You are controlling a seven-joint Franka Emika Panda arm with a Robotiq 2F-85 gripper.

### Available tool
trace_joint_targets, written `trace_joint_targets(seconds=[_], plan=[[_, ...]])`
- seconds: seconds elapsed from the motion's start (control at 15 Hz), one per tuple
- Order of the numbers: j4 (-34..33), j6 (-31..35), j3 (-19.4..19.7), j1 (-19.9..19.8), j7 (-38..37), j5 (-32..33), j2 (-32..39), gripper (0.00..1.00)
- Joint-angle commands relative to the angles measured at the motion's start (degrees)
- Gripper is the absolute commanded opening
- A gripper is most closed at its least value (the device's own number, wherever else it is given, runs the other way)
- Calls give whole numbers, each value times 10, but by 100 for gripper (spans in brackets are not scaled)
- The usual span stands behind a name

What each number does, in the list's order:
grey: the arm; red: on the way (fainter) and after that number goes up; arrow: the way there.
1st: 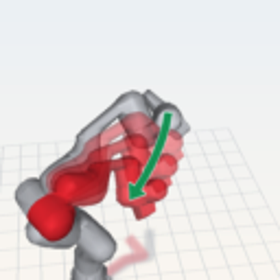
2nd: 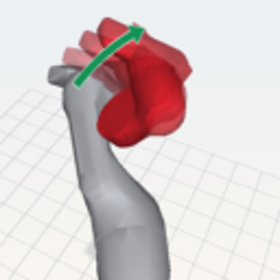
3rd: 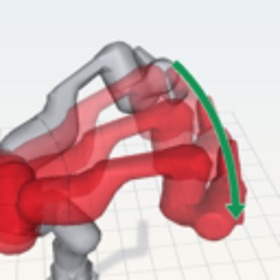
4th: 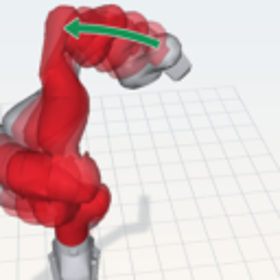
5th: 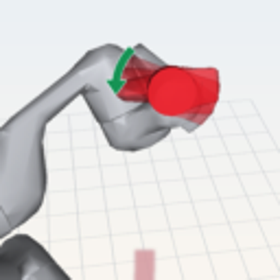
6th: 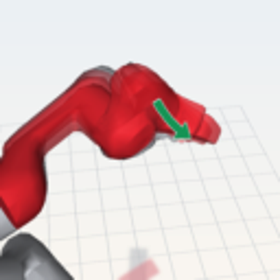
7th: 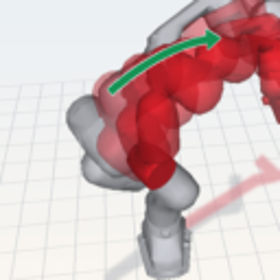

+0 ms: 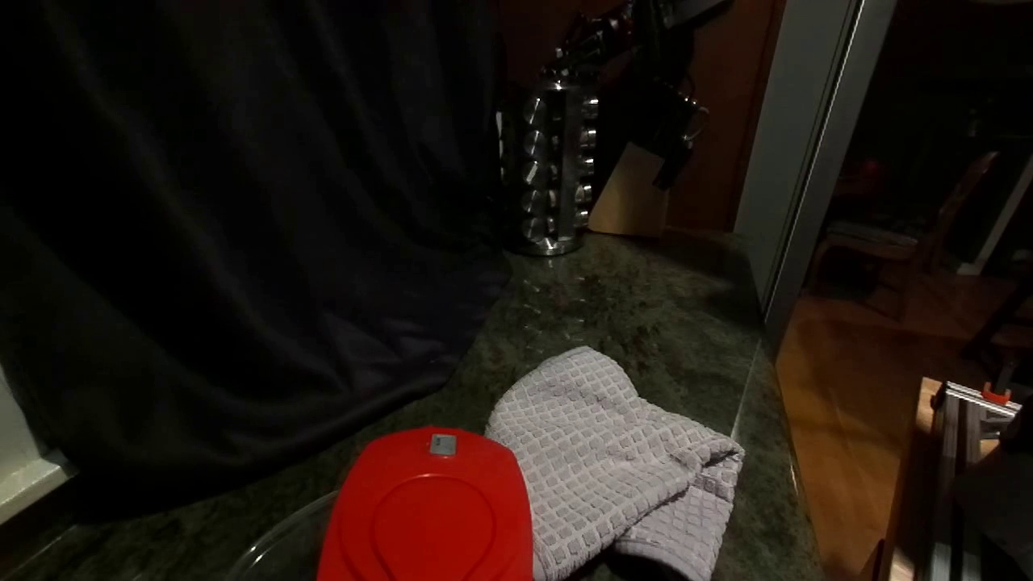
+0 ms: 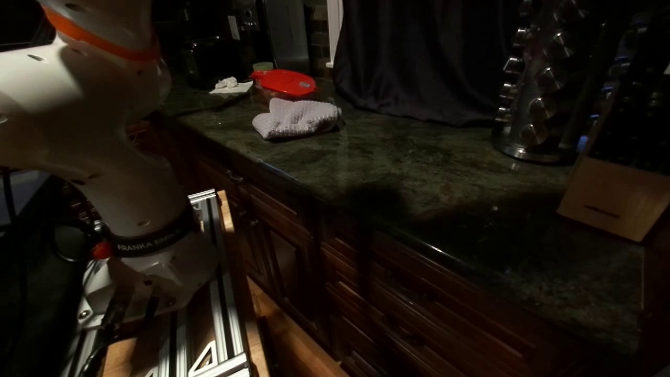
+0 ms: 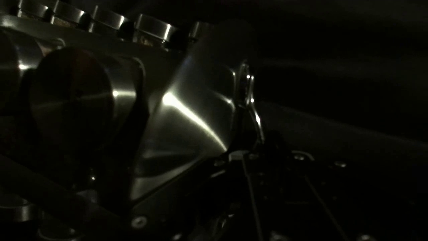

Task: Move the silver stand forwards.

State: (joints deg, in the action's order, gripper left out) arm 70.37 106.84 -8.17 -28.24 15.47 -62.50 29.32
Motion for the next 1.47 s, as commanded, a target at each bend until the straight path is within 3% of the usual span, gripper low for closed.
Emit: trace_joint_targets(seconds=[0.0,0.07,0.13,0.53,1.4], plan=[[38,4,-23,-18,14,-76,-68,3],[44,3,-24,-17,15,-79,-72,3],[45,-10,23,15,22,-103,-76,3],[73,2,73,54,18,-109,-101,3],[147,33,118,97,49,-107,-161,3]])
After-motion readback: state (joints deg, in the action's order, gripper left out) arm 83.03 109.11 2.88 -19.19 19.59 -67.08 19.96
